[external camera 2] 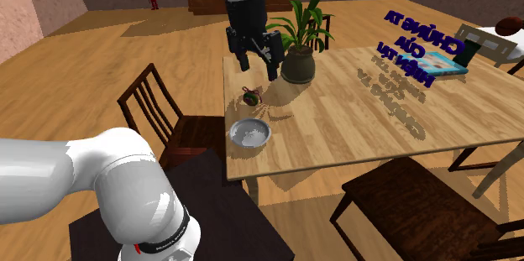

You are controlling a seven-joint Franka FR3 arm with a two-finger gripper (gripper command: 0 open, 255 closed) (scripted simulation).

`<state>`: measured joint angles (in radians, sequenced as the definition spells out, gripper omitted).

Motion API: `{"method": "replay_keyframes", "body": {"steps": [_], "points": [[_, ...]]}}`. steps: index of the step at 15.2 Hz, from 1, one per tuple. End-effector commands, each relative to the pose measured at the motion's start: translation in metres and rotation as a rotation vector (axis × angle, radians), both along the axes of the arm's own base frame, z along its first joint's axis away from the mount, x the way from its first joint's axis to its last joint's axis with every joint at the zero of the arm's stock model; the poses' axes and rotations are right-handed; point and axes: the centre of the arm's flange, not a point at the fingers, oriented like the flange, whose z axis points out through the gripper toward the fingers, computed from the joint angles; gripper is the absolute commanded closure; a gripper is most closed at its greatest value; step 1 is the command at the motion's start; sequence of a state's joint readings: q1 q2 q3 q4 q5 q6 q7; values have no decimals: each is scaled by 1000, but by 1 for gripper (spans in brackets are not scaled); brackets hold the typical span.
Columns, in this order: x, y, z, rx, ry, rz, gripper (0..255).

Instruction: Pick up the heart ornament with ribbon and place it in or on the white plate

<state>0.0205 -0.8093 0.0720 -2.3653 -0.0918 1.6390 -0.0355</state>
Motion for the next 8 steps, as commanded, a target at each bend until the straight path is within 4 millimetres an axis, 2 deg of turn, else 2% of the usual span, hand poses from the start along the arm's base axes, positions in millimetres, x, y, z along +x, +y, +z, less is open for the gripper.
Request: {"method": "replay_keyframes", "body": {"steps": [1, 8], "points": [[0, 0, 0, 0, 0, 0, 0], [12, 65, -61, 33, -12, -182, 0]]}}
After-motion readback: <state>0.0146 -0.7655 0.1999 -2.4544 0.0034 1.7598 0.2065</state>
